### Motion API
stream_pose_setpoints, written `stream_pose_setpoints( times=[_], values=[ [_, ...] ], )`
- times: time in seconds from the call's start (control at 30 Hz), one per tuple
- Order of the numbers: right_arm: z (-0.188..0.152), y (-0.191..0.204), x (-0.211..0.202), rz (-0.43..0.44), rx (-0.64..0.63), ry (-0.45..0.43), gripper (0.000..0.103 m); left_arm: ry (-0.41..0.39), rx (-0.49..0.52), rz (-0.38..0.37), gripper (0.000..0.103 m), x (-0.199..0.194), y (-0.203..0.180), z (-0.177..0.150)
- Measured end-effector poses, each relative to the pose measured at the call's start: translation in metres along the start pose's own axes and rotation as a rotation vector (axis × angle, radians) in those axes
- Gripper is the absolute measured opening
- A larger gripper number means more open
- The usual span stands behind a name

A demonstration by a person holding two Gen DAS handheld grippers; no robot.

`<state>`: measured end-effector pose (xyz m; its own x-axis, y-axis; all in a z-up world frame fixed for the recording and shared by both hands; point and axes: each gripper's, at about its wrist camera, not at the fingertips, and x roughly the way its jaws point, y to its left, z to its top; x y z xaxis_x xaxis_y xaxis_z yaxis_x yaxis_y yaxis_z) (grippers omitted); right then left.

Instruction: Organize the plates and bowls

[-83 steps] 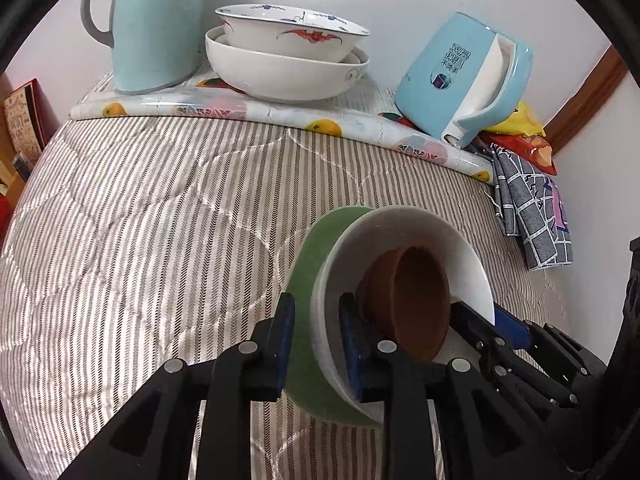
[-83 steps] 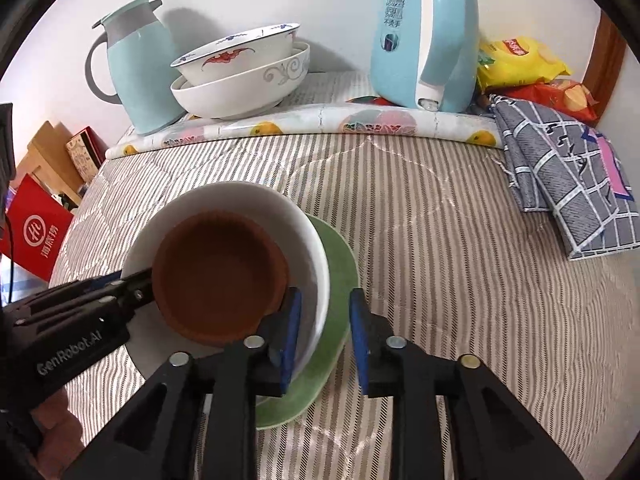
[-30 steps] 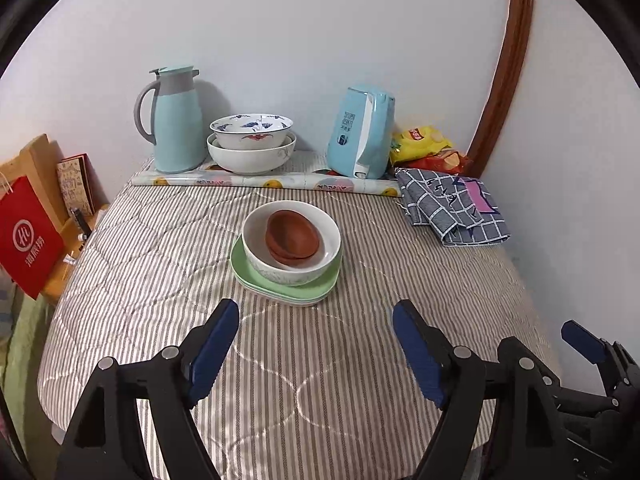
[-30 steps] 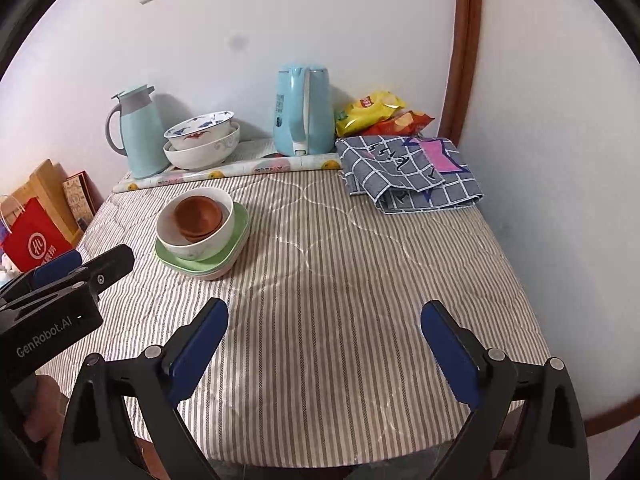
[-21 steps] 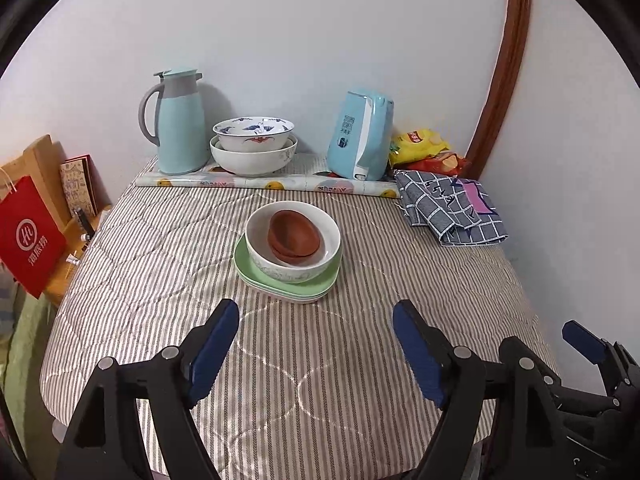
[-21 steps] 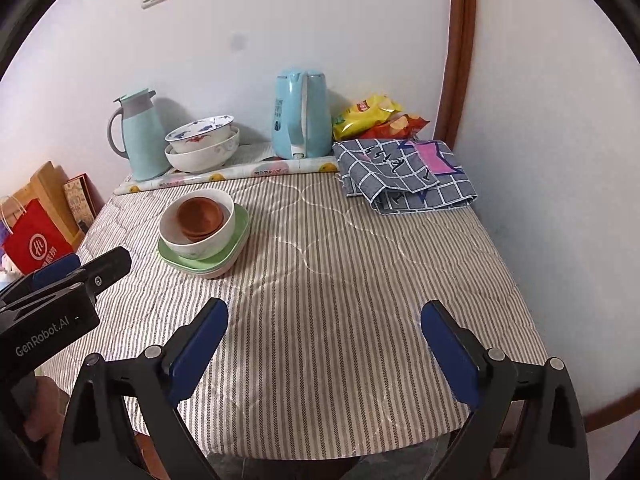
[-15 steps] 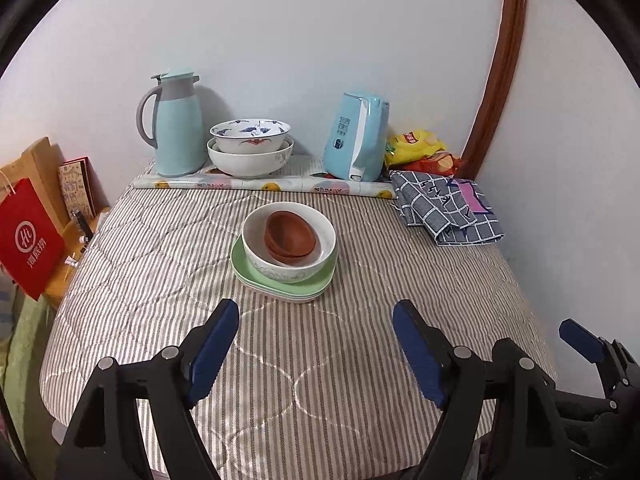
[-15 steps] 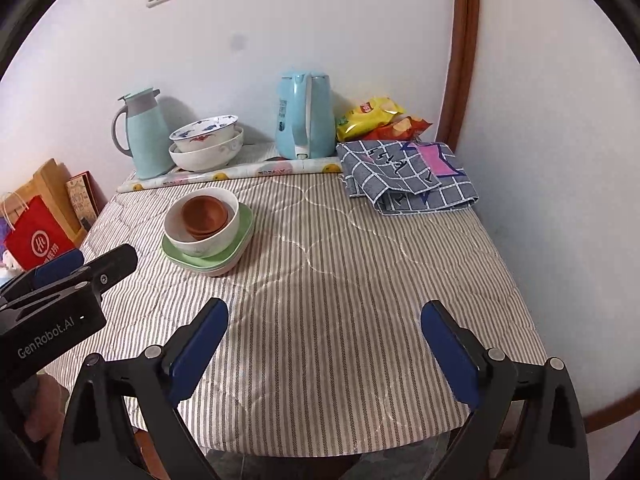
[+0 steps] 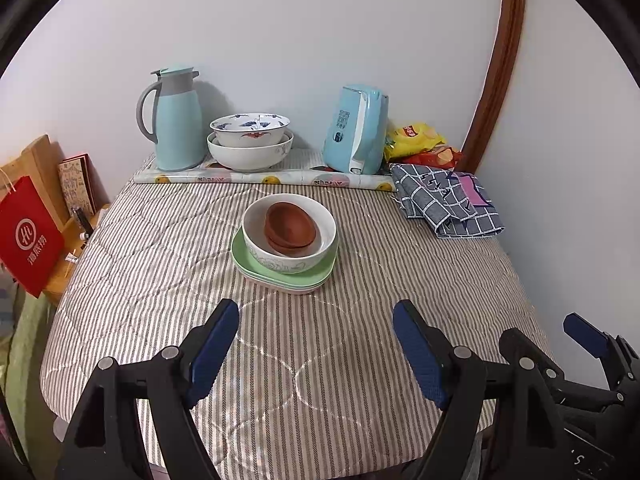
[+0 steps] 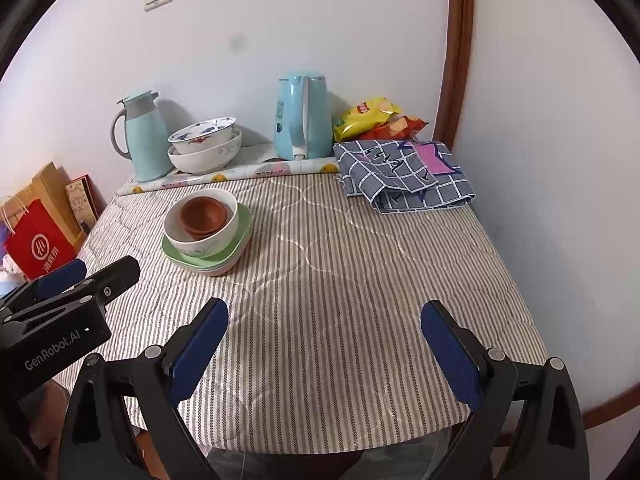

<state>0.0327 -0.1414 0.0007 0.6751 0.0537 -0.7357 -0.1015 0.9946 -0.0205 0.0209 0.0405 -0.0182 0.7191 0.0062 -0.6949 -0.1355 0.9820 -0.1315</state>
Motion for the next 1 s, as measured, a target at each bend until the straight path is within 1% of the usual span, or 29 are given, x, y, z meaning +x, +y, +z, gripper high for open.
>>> stream_pose_setpoints(
  times=[1.0],
  values=[
    [0.0,-0.0033,-0.0059,0.005,0.013,-0.01,0.096,0.006,0.012,-0.002,0.078,-0.0043,-0.0074,-0.0032]
  ],
)
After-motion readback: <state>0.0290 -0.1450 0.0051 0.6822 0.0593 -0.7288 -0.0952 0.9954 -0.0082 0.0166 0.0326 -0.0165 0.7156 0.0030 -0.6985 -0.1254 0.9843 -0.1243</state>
